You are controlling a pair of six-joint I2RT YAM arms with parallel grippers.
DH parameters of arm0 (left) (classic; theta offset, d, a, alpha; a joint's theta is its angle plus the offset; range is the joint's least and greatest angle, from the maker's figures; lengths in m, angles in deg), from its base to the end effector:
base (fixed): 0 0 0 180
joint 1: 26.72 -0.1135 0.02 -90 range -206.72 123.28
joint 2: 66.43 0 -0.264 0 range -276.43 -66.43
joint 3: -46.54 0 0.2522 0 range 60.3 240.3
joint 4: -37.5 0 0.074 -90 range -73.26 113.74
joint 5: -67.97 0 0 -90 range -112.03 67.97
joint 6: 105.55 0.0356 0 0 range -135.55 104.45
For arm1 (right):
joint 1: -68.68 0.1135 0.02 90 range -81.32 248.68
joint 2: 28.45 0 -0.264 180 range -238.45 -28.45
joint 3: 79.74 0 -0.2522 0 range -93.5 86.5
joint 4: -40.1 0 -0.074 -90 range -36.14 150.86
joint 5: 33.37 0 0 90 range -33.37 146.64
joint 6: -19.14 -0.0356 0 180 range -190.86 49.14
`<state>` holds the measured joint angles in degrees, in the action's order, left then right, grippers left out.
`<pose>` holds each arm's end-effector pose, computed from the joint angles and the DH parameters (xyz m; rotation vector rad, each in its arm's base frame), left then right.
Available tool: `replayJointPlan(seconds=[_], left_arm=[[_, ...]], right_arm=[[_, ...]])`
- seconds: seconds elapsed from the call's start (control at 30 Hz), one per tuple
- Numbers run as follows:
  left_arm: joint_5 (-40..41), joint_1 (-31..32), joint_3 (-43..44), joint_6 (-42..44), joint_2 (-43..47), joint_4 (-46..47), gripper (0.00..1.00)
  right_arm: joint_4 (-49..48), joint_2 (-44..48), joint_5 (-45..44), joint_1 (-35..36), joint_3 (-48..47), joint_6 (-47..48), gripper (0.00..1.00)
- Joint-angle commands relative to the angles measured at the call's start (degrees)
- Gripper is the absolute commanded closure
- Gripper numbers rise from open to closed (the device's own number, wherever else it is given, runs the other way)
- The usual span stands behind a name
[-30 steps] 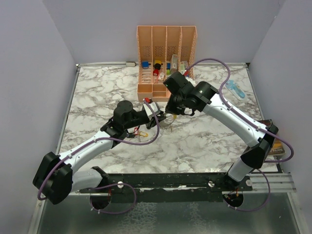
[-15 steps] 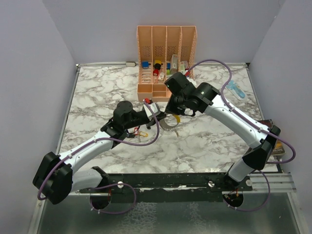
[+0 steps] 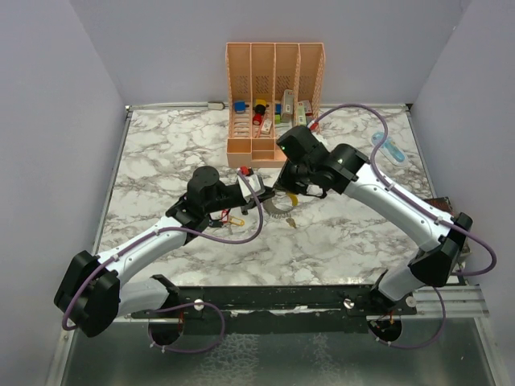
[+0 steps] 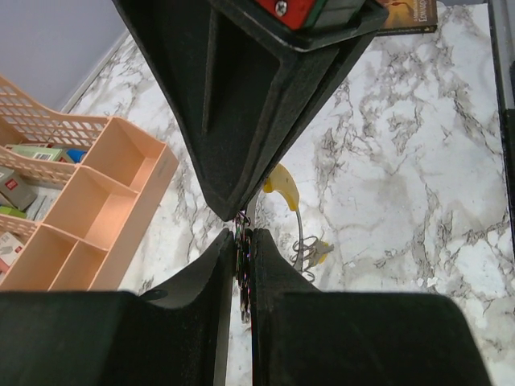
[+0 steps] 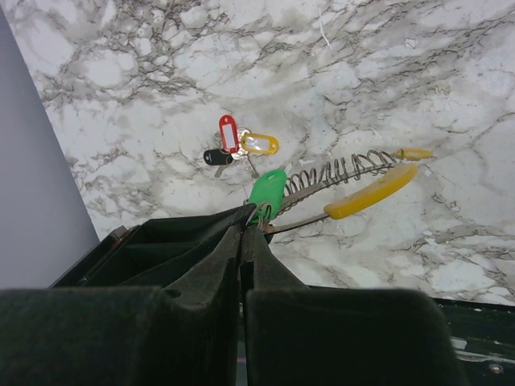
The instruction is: Put the keys on the keyring
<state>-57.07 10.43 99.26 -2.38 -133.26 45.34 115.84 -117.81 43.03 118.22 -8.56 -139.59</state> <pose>0.1975 -0.1753 0.2835 1.1327 1.3050 -0.8230 0.2109 0.2343 0.3712 0.5248 2.5421 0.5161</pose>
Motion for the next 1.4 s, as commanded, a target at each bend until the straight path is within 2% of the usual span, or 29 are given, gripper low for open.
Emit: replayJointPlan(seconds=[0.0,0.23,0.4,0.5,0.6,0.63,0.67,0.73,0.8,0.87,1.0,1.23,1.37], left_arm=[[-5.79,0.06,0.12,2.84,1.24,-1.95,1.00],[-14.59,-0.83,1.12,5.75,1.48,-5.39,1.00],[-18.19,-1.25,2.09,8.34,1.65,-8.40,1.00],[-20.77,-1.81,2.79,10.00,1.77,-10.28,1.00],[-24.58,-2.75,3.83,12.20,1.81,-12.72,1.00],[-26.00,-3.04,4.29,13.79,1.87,-14.18,1.00],[-27.16,-3.24,5.04,15.56,1.92,-16.02,1.00],[-29.75,-3.59,6.66,19.75,1.67,-20.45,1.00],[-32.10,-3.80,8.39,23.94,1.42,-25.25,1.00],[-34.30,-4.00,9.79,27.34,0.99,-29.45,1.00],[-36.98,-4.09,12.67,36.58,-0.20,-39.13,1.00],[-36.54,-4.10,16.89,54.46,-1.97,-55.79,1.00],[-35.11,-4.10,18.56,63.12,-3.33,-63.06,1.00]], right_arm=[[-6.86,4.63,-0.06,-0.06,2.88,0.84,0.98],[-6.25,6.51,-1.11,-0.12,2.71,2.25,0.91],[-5.74,8.06,-2.25,-0.40,2.45,3.26,0.90],[-5.99,9.43,-4.30,-0.56,2.26,6.82,0.84],[-9.55,12.75,-6.10,-0.73,3.65,16.91,0.67],[-14.06,14.72,-5.50,-0.76,5.14,22.43,0.60],[-18.96,17.08,-3.04,-0.76,7.60,29.47,0.51],[-27.05,22.81,0.70,-0.76,13.42,44.03,0.40],[-32.34,27.52,5.28,-0.84,18.58,52.19,0.35],[-33.65,29.94,11.94,-0.85,21.15,58.92,0.33],[-31.60,29.55,22.58,-0.85,22.84,65.88,0.36],[-32.51,29.91,34.33,-0.85,26.88,75.68,0.56],[-30.02,29.26,37.99,-0.85,27.05,79.31,0.60]])
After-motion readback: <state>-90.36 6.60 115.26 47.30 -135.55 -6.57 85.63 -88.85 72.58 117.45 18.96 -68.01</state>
